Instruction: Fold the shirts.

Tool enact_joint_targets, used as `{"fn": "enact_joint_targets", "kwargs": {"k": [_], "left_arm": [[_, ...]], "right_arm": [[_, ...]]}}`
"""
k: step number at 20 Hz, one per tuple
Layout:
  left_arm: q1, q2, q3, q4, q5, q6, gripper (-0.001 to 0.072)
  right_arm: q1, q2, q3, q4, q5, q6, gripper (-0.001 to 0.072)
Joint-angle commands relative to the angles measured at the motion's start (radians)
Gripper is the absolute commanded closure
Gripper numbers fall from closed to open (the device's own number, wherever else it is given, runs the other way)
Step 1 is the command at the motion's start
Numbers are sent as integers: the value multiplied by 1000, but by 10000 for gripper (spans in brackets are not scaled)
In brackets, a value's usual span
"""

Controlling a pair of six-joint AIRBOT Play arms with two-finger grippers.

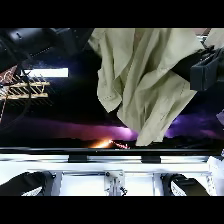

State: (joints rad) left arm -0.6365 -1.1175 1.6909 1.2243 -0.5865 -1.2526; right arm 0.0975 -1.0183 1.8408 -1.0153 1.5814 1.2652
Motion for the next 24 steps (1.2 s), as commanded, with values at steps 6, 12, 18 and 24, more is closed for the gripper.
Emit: {"fn": "enact_joint_targets", "kwargs": {"k": [6, 12, 18, 24], "left_arm": [[-88, -110, 3, 11, 377, 118, 29], [-114, -115, 3, 10, 432, 115, 30], [-127, -138, 3, 6, 429, 88, 199], [-133, -176, 4, 6, 430, 77, 196]], "right_arm": [[145, 3, 0, -35, 13, -14, 666], [193, 3, 0, -142, 11, 19, 666], [193, 3, 0, -142, 9, 21, 666], [193, 3, 0, -119, 8, 21, 666]]}}
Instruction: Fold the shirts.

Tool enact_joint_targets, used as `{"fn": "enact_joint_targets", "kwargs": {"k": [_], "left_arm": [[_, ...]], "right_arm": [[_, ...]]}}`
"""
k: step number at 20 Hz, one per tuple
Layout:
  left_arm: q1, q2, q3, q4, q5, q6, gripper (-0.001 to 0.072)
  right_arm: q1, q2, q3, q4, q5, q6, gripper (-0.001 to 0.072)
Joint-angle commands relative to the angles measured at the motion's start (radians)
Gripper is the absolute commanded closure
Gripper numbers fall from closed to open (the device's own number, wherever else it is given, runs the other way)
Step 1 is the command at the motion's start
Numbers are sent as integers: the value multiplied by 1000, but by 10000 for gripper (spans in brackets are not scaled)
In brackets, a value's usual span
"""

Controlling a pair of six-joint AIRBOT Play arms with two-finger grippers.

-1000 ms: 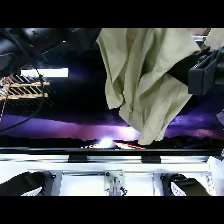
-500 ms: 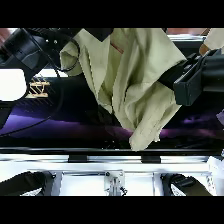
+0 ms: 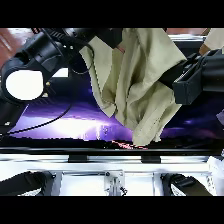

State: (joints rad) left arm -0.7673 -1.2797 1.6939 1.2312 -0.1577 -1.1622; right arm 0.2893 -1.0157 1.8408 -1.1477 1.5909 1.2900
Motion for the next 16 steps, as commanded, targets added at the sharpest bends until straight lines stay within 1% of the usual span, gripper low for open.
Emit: {"fn": "enact_joint_targets", "kwargs": {"k": [1, 6, 7, 8, 9, 10, 11, 12, 13, 14, 15, 16], "left_arm": [[-2, -16, 1, 0, 6, -34, 196], [-2, -20, 1, 0, 18, -47, 199], [-1, -22, 1, 0, 11, -47, 214], [2, -25, 1, 1, -8, -46, 277], [9, -28, 1, 1, -33, -46, 313], [17, -31, 0, 1, -50, -47, 326], [24, -31, 0, 1, -61, -47, 420], [29, -31, 0, 1, -58, -47, 478], [34, -31, 0, 1, -55, -46, 622], [38, -31, 0, 1, -52, -46, 665], [42, -31, 0, 1, -52, -46, 666], [49, -31, 1, 1, -52, -47, 667]], "right_arm": [[1, 0, 0, 13, -2, -4, 666], [1, -48, 0, 21, 21, -4, 666], [1, -62, 0, 31, 19, -4, 666], [2, -73, 0, 45, 15, -4, 666], [2, -78, 0, 48, 12, -4, 665], [1, -79, 0, 46, 13, -5, 666], [1, -79, 0, 42, 16, -6, 666], [1, -79, 0, 40, 25, -9, 665], [1, -79, 0, 39, 31, -10, 665], [1, -78, 0, 39, 32, -13, 664], [1, -78, 0, 40, 31, -21, 660], [1, -78, 0, 40, 26, -27, 636]]}}
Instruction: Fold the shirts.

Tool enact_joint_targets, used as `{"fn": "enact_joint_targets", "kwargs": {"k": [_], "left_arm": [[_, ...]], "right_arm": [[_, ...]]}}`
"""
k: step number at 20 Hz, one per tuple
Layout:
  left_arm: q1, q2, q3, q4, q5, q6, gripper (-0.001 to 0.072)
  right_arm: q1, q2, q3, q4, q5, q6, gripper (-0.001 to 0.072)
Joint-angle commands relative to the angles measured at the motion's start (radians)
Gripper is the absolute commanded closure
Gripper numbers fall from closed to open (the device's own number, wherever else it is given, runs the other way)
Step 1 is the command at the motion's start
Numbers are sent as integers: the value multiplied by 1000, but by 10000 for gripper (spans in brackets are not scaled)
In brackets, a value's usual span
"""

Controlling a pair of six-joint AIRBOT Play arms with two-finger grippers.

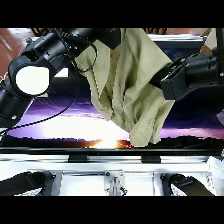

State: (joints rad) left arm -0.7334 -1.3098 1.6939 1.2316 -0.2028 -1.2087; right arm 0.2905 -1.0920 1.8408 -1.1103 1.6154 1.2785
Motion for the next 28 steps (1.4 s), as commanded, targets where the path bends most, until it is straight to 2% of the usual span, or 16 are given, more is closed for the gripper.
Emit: {"fn": "enact_joint_targets", "kwargs": {"k": [1, 2, 3, 6, 8, 9, 10, 14, 15, 16, 17, 18, 19, 25, 28], "left_arm": [[24, 1, 1, 0, -7, 0, 668], [33, 3, 1, 0, -6, 0, 668], [44, 5, 1, 0, -6, 0, 668], [72, 14, 1, 0, -6, 0, 668], [87, 19, 1, 0, -6, 0, 669], [92, 20, 1, 0, -6, 0, 669], [96, 20, 1, 0, -6, -1, 669], [95, 20, 1, 0, -9, 0, 661], [95, 20, 1, 0, -12, 0, 624], [95, 21, 1, 0, -24, 0, 549], [95, 23, 1, 0, -33, 0, 275], [95, 24, 1, 0, -39, 0, 104], [95, 27, 1, 0, -47, 0, 66], [95, 77, 1, 0, -28, 0, 66], [95, 124, 1, 0, -16, 0, 67]], "right_arm": [[-1, -2, 0, 3, -12, -16, 515], [-1, -1, 0, 4, -27, -16, 366], [0, -1, 0, 8, -43, -16, 326], [0, -1, 0, 10, -78, -16, 330], [0, -1, 0, 9, -87, -16, 499], [0, -1, 0, 10, -93, -16, 553], [0, -1, 0, 10, -101, -19, 665], [0, -1, 0, 36, -179, -94, 667], [0, -1, 0, 39, -212, -107, 666], [0, -1, 0, 38, -249, -110, 667], [0, -1, 0, 36, -283, -114, 667], [0, -1, 0, 36, -312, -114, 667], [0, -1, 0, 36, -338, -114, 668], [-1, -1, 0, -10, -436, -108, 669], [-1, 1, 0, -151, -536, -17, 669]]}}
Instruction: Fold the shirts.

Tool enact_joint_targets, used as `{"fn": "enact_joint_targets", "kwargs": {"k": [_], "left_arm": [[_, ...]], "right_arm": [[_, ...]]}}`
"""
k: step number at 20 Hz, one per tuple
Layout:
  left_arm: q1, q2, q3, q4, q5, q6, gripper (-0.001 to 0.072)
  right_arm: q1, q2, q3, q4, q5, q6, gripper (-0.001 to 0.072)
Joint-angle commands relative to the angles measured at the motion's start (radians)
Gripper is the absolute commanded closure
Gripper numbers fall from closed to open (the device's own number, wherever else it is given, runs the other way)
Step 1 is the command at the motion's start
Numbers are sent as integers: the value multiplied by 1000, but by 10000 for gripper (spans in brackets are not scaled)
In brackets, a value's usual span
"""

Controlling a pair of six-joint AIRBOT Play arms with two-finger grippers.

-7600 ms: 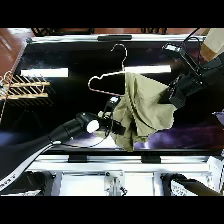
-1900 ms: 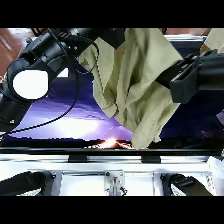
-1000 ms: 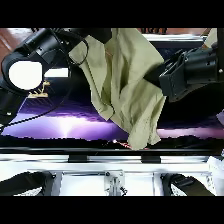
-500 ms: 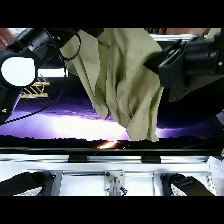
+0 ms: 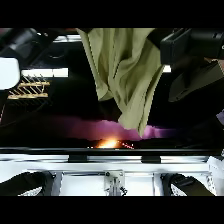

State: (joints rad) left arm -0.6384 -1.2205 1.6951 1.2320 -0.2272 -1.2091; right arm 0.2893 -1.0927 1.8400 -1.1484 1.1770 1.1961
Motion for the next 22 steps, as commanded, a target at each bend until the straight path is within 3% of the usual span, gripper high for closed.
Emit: {"fn": "enact_joint_targets", "kwargs": {"k": [1, 4, 6, 8, 15, 22], "left_arm": [[0, 48, 0, 0, 6, 0, 67], [0, 68, 0, 0, 5, 0, 68], [0, 68, 0, 0, 5, 0, 68], [0, 67, -1, 0, 5, 0, 68], [2, 67, -1, 0, -87, 0, 68], [2, 68, -1, 0, -89, 0, 68]], "right_arm": [[0, 4, 2, -179, -135, 110, 669], [0, 18, 2, -522, -158, 345, 669], [-2, 31, 2, -795, -111, 441, 668], [-64, 43, 2, -930, -65, 503, 668], [-475, 54, 2, -918, -106, 516, 668], [-732, 52, 2, -918, -174, 539, 668]]}}
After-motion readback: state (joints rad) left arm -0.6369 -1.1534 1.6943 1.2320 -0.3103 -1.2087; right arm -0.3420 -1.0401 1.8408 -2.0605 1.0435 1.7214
